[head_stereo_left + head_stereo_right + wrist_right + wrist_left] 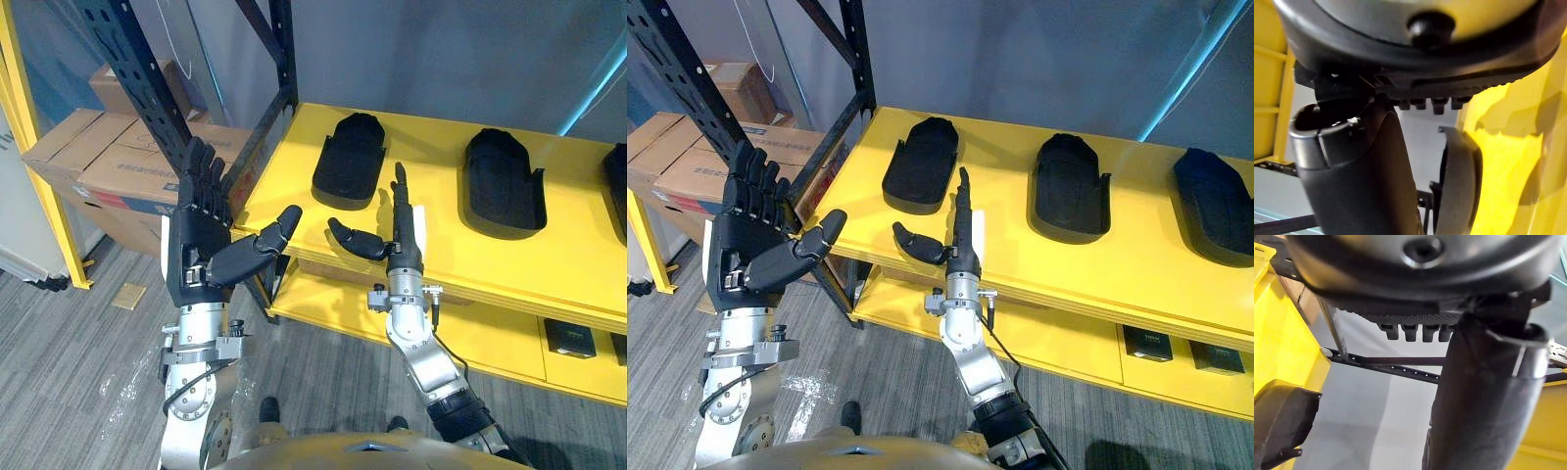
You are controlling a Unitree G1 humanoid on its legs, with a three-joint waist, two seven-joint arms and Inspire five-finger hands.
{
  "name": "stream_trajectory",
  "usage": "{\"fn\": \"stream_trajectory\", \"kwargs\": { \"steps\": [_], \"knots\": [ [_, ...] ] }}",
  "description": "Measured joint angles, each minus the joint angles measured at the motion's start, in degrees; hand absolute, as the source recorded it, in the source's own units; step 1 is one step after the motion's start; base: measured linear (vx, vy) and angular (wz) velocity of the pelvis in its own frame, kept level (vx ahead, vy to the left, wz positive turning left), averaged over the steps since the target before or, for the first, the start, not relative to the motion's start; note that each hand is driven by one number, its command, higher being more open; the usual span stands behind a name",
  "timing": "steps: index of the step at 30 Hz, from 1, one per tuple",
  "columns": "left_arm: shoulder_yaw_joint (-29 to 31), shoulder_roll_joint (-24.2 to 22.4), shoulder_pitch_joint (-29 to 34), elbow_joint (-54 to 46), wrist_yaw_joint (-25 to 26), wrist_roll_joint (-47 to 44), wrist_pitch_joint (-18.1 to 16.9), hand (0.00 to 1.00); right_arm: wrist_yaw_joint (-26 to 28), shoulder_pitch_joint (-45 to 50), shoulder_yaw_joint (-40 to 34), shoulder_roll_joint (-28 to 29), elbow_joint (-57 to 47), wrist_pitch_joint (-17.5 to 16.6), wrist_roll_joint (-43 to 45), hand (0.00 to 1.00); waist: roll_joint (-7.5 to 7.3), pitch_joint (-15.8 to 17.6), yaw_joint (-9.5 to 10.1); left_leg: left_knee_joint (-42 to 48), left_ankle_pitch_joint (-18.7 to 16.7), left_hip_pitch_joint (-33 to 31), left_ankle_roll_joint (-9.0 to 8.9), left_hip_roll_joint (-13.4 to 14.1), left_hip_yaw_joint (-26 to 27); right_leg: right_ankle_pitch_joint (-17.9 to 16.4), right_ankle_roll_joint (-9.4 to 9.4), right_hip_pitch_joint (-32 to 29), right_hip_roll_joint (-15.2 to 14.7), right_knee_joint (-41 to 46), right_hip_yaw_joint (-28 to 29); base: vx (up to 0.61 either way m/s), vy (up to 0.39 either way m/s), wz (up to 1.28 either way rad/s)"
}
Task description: Walk over and take three plastic housings, then place them on the shelf
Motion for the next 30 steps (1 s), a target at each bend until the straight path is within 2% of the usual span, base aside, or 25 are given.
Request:
{"fn": "stream_trajectory", "kwargs": {
  "steps": [12, 19, 30],
  "knots": [
    [0.18, -0.06, 0.01, -0.01, -0.51, -0.99, -0.82, 1.00, -1.21, -4.42, -3.21, 0.07, 6.24, 0.41, -1.25, 1.00, 0.82, 0.49, 1.37, 0.01, 0.34, -0.26, 0.07, -0.18, -1.36, -0.05, -0.03, 0.52, -0.12, 0.03, -1.15, 0.00, -0.005, 0.04],
    [0.44, -0.35, 0.02, -0.01, -0.57, -2.14, -0.81, 1.00, -1.89, -7.16, -3.64, 0.11, 8.39, 1.10, -2.25, 1.00, 1.63, 1.42, 1.40, 0.01, 0.79, -0.46, 0.19, -0.25, -2.06, -0.10, -0.07, 0.68, -0.19, 0.23, -1.73, -0.01, -0.007, 0.04],
    [0.30, -0.55, 0.00, -0.01, -0.75, -2.36, -0.81, 1.00, -3.58, -10.85, -5.61, -0.06, 12.98, 1.59, -2.28, 1.00, 1.92, 2.92, 1.68, 0.01, 1.33, -1.19, 0.19, -0.33, -2.76, -0.25, -0.33, 0.57, -0.24, 0.33, -2.49, -0.01, -0.005, 0.03]
  ]
}}
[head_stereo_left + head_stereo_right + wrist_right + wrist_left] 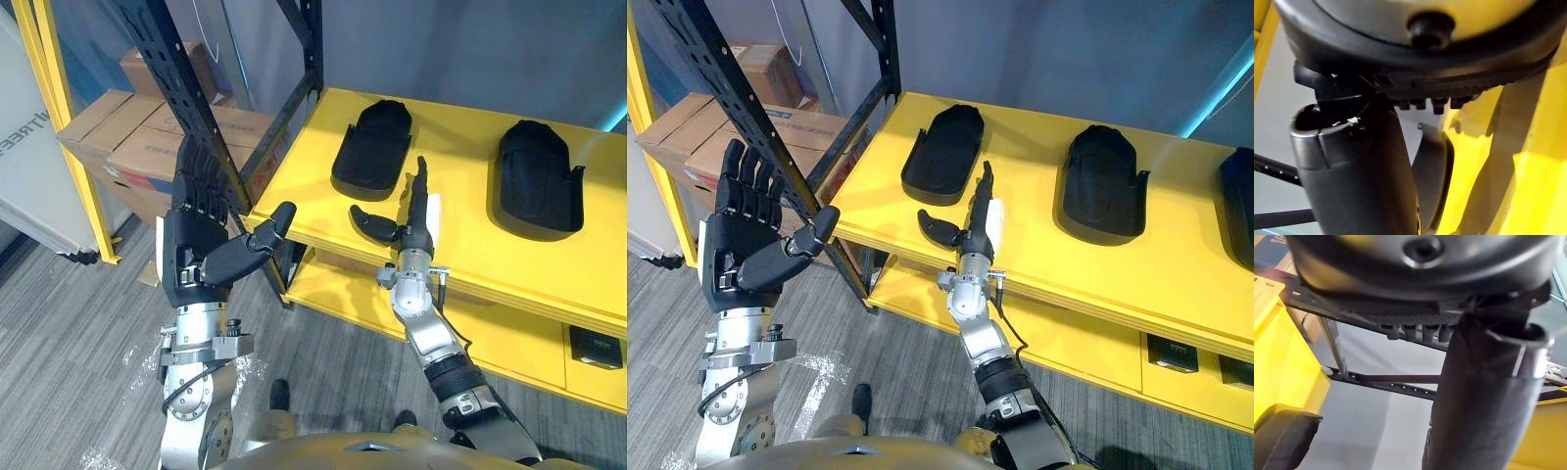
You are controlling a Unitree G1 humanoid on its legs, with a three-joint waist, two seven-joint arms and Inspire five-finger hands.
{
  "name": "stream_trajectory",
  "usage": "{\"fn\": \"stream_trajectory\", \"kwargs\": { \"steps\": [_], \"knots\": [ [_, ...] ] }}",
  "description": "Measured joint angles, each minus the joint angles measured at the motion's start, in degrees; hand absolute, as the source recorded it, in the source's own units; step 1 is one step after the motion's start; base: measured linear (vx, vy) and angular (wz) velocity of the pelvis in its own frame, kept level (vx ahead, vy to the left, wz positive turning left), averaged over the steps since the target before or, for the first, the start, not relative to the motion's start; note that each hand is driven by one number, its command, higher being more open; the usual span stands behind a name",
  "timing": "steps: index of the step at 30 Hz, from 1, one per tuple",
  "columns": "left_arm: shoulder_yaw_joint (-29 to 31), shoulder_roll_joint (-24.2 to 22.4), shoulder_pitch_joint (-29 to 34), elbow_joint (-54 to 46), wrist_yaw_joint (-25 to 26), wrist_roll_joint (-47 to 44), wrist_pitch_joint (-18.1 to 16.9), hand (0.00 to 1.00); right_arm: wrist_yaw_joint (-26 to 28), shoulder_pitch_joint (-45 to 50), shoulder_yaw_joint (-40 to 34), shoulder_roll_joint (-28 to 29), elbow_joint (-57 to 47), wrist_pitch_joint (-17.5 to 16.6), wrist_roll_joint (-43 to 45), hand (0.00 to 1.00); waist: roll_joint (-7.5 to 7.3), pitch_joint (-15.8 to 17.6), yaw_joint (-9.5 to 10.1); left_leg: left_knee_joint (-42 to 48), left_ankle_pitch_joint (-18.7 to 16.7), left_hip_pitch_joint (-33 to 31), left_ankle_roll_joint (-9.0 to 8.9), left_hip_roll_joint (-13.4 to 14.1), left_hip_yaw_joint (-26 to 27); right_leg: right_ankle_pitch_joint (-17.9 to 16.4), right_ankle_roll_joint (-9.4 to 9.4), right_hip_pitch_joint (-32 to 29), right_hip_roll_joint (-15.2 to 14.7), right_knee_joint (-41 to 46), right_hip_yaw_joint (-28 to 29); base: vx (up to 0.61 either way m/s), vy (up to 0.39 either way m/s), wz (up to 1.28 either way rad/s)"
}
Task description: Walk over and take three plastic housings, then place them on the shelf
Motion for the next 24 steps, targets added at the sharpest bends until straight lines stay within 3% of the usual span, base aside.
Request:
{"fn": "stream_trajectory", "kwargs": {
  "steps": [24],
  "knots": [
    [-0.37, 0.14, 0.01, 0.00, 0.21, 0.02, 0.01, 1.00, -4.10, -6.09, -4.52, -0.19, 3.13, 0.99, 0.03, 1.00, 1.57, 2.25, 1.11, -0.01, 0.82, -0.94, 0.11, -0.45, -1.40, 0.01, 0.05, -0.12, -0.45, 0.40, -1.45, -0.01, -0.004, 0.03]
  ]
}}
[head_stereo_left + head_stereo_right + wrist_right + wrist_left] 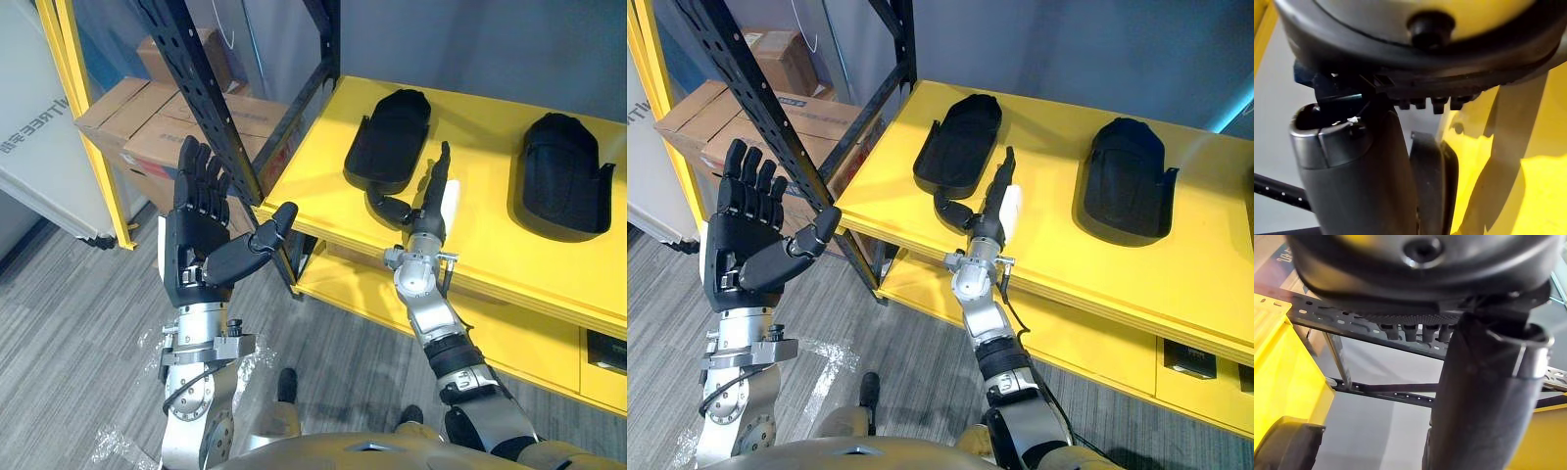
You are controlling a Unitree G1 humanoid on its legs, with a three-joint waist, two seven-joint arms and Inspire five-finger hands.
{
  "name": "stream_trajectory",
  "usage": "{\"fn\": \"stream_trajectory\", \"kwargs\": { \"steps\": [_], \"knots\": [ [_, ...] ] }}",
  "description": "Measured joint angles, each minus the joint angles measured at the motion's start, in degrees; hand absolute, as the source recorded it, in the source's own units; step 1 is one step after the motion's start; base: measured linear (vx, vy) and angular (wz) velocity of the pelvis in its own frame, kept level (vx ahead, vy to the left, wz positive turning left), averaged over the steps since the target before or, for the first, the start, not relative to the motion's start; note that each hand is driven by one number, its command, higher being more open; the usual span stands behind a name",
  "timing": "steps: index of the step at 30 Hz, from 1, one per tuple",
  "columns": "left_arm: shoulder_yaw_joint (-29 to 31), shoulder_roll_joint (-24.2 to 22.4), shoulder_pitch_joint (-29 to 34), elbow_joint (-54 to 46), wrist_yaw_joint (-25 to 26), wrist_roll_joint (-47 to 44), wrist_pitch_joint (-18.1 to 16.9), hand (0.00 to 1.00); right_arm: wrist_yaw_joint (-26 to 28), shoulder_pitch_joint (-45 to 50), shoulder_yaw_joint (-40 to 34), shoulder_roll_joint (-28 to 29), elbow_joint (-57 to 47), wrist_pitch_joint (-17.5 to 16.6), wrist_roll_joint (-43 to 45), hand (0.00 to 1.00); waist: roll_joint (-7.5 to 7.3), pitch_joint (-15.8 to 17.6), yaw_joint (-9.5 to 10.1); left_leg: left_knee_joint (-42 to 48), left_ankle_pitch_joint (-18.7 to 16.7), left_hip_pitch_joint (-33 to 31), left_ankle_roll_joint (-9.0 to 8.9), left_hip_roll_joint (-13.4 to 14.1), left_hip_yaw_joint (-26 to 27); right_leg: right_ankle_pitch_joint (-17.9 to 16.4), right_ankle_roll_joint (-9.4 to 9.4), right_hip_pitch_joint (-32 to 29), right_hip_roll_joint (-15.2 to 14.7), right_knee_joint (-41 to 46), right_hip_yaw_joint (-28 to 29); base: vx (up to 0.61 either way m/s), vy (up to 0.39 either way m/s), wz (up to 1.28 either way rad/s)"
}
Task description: Walk over and take three plastic housings, then place them on the shelf
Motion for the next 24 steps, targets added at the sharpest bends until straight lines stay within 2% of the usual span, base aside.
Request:
{"fn": "stream_trajectory", "kwargs": {
  "steps": [13, 18, 21, 24],
  "knots": [
    [-0.68, 0.01, -0.02, 0.00, 0.02, 0.01, 0.00, 1.00, 0.53, -0.20, 0.02, 0.09, -0.34, -0.25, 0.03, 1.00, 0.16, 0.39, -0.02, -0.01, 0.11, 0.06, -0.02, 0.01, 0.13, 0.05, 0.04, -0.08, -0.02, -0.04, 0.07, 0.00, 0.000, 0.00],
    [-0.17, 0.00, 0.08, 0.00, 3.47, 0.54, -0.20, 1.00, 1.92, 10.36, 2.22, 0.68, -13.82, -2.06, 0.11, 1.00, -0.04, 0.31, -0.14, -0.02, 0.06, 0.40, -0.08, 0.06, 1.45, 0.48, 0.63, -0.15, 0.02, -0.56, 1.12, 0.00, -0.002, -0.11],
    [2.46, -0.24, 0.65, 0.00, 8.93, 4.44, -0.97, 1.00, 3.82, 18.45, 3.75, 0.85, -24.50, -5.31, 0.44, 1.00, -0.88, 0.01, -0.88, -0.04, -0.22, 1.31, -0.31, 0.18, 2.75, 0.56, 0.65, 0.06, 0.05, -0.63, 2.16, 0.02, -0.012, -0.18],
    [7.97, -1.05, 2.27, -0.38, 14.25, 6.51, -2.48, 1.00, 6.16, 24.17, 3.18, 1.20, -33.92, -8.84, 0.53, 1.00, -2.35, -0.92, -1.94, -0.05, -1.12, 2.46, -0.41, 0.51, 4.51, 0.56, 0.65, 0.06, 0.27, -0.74, 3.75, 0.00, -0.008, -0.25]
  ]
}}
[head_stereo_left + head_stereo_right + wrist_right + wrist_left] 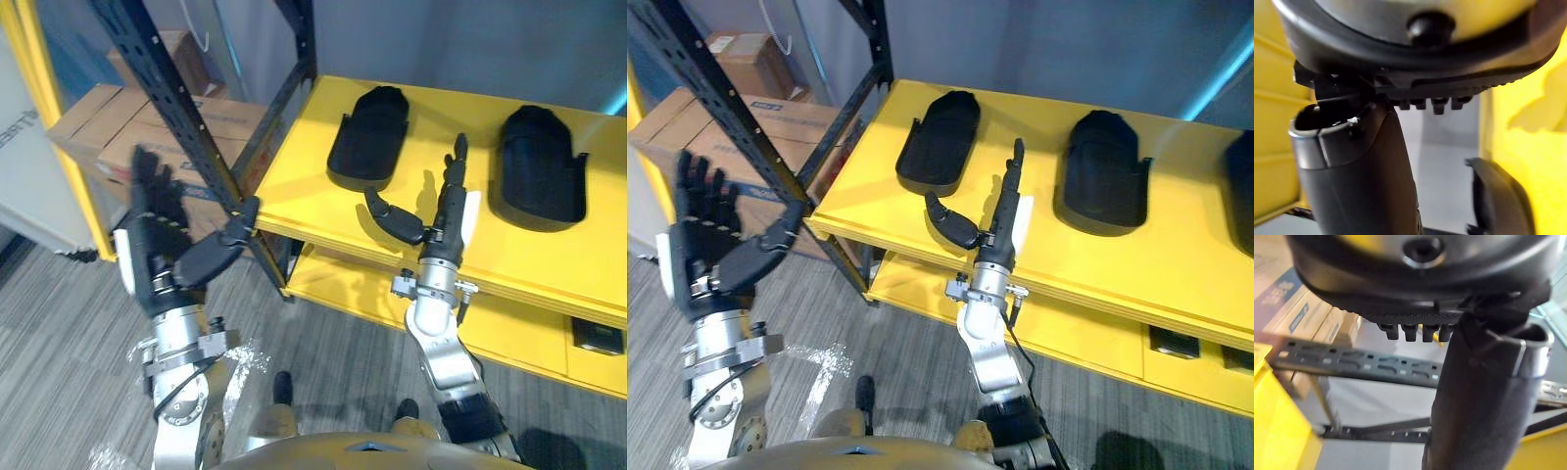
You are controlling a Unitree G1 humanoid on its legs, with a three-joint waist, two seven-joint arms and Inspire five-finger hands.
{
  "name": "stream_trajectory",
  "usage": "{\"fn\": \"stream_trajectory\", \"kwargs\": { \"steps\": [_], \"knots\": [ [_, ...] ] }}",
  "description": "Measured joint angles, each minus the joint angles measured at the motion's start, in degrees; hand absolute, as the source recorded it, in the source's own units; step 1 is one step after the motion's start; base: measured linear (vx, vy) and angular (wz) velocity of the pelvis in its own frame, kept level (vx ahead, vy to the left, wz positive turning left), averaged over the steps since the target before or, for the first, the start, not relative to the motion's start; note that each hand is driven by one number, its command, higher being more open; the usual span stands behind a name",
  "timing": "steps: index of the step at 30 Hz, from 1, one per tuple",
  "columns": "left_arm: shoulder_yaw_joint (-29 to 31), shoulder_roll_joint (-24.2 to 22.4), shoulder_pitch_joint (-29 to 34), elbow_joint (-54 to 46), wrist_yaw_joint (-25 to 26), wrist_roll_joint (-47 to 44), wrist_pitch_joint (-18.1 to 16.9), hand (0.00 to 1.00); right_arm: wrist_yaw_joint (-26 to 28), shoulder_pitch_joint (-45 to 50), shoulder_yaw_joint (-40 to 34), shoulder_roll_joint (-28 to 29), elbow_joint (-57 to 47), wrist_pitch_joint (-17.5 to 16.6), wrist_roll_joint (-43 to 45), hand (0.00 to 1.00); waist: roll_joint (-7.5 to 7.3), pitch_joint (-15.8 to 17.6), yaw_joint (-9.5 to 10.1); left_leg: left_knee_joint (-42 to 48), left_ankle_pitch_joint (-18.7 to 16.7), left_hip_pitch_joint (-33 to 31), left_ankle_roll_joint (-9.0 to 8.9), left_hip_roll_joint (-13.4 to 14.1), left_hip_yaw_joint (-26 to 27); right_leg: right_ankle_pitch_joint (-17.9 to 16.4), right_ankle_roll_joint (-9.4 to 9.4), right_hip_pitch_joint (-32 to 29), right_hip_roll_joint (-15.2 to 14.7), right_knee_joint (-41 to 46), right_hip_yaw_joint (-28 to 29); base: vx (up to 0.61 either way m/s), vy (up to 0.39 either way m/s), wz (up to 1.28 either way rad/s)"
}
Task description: Walk over and take three plastic housings, then place them on the shelf
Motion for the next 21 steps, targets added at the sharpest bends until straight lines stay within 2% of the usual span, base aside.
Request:
{"fn": "stream_trajectory", "kwargs": {
  "steps": [4, 6, 8, 11, 12, 13, 14, 16, 18, 19, 21],
  "knots": [
    [10.02, -1.71, 0.74, -0.27, 2.89, -0.02, -0.24, 1.00, 6.79, 6.48, -6.08, -0.05, -9.14, -4.59, 6.46, 1.00, -2.79, -2.24, -0.78, -0.01, -1.05, 0.89, -0.25, 0.49, 2.11, 0.14, -0.11, -0.07, 0.48, -0.66, 1.68, -0.01, -0.009, -0.23],
    [13.32, -1.73, 1.58, 0.22, 2.54, -1.09, 0.00, 1.00, 8.83, 8.02, -8.79, -0.20, -9.87, -5.29, 10.10, 1.00, -3.55, -2.80, -1.13, -0.02, -1.37, 1.61, -0.23, 0.52, 3.30, 0.26, -0.11, -0.17, 0.48, -0.66, 2.70, -0.01, 0.002, -0.26],
    [15.90, -1.79, 1.74, 2.36, 0.91, -2.74, 0.87, 1.00, 9.81, 9.66, -12.53, -0.22, -9.79, -5.11, 13.40, 1.00, -3.60, -3.56, -1.16, -0.03, -1.91, 2.17, -0.40, 0.53, 4.70, 0.28, -0.19, -0.44, 0.46, -0.68, 3.95, -0.02, 0.009, -0.33],
    [19.98, -1.90, 2.33, 9.33, -1.89, -5.09, 3.10, 1.00, 10.49, 12.73, -21.61, -0.15, -8.08, -3.93, 14.89, 1.00, -2.88, -4.29, -1.66, -0.04, -2.26, 3.08, -0.42, 0.55, 7.00, 0.63, -0.24, -1.16, 0.51, -0.75, 6.16, -0.01, 0.010, -0.40],
    [22.03, -2.11, 2.55, 13.87, -2.01, -6.03, 3.97, 1.00, 11.06, 14.16, -26.17, 0.00, -5.87, -2.85, 16.59, 1.00, -2.61, -4.48, -2.42, -0.05, -2.38, 3.85, -0.42, 0.64, 8.06, 0.83, 0.04, -1.12, 0.64, -0.74, 7.16, 0.00, 0.001, -0.24],
    [22.03, -2.11, 2.55, 13.87, -2.01, -6.03, 3.97, 1.00, 11.06, 14.16, -26.17, 0.00, -5.87, -2.85, 16.59, 1.00, -2.61, -4.48, -2.42, -0.05, -2.38, 3.85, -0.42, 0.64, 8.06, 0.83, 0.04, -1.12, 0.64, -0.74, 7.16, 0.01, -0.001, -0.39],
    [24.36, -2.91, 3.44, 18.98, -1.92, -7.18, 4.32, 1.00, 11.93, 16.20, -29.67, 0.81, -2.80, -1.58, 18.76, 1.00, -2.32, -4.85, -3.08, -0.05, -2.76, 4.84, -0.50, 0.96, 9.52, 0.82, 0.00, -0.99, 0.90, -0.75, 8.14, 0.01, -0.004, -0.41],
    [26.26, -3.21, 3.60, 24.70, -3.27, -9.30, 6.00, 1.00, 14.87, 19.88, -32.19, 1.74, 0.85, -0.85, 23.87, 1.00, -2.00, -5.20, -3.26, -0.06, -3.47, 5.91, -1.04, 1.64, 11.31, 0.75, -0.10, -0.90, 1.48, -0.74, 9.12, 0.01, -0.009, -0.42],
    [27.08, -3.00, 3.68, 33.83, -6.91, -8.74, 10.93, 1.00, 19.18, 23.48, -32.14, 2.33, 6.93, 1.38, 27.16, 1.00, -1.73, -6.17, -4.33, -0.06, -3.76, 6.32, -1.39, 2.28, 12.22, 0.63, -0.30, -0.90, 2.04, -0.72, 9.35, 0.02, -0.017, -0.16],
    [26.90, -3.03, 3.51, 36.31, -8.08, -8.75, 12.11, 1.00, 20.06, 23.58, -32.13, 2.64, 8.77, 2.29, 27.37, 1.00, -1.75, -6.24, -4.33, -0.07, -3.82, 6.61, -1.47, 2.44, 12.68, 0.63, -0.30, -0.82, 2.19, -0.70, 9.52, 0.02, -0.015, -0.12],
    [25.43, -3.09, 2.13, 46.23, -13.08, -8.69, 17.58, 1.00, 22.53, 23.46, -32.20, 3.43, 16.32, 5.68, 27.40, 1.00, -1.91, -7.00, -4.29, -0.17, -4.32, 6.99, -2.03, 2.93, 13.63, 0.56, -0.38, -0.41, 2.38, -0.70, 9.26, 0.00, -0.006, 0.03]
  ]
}}
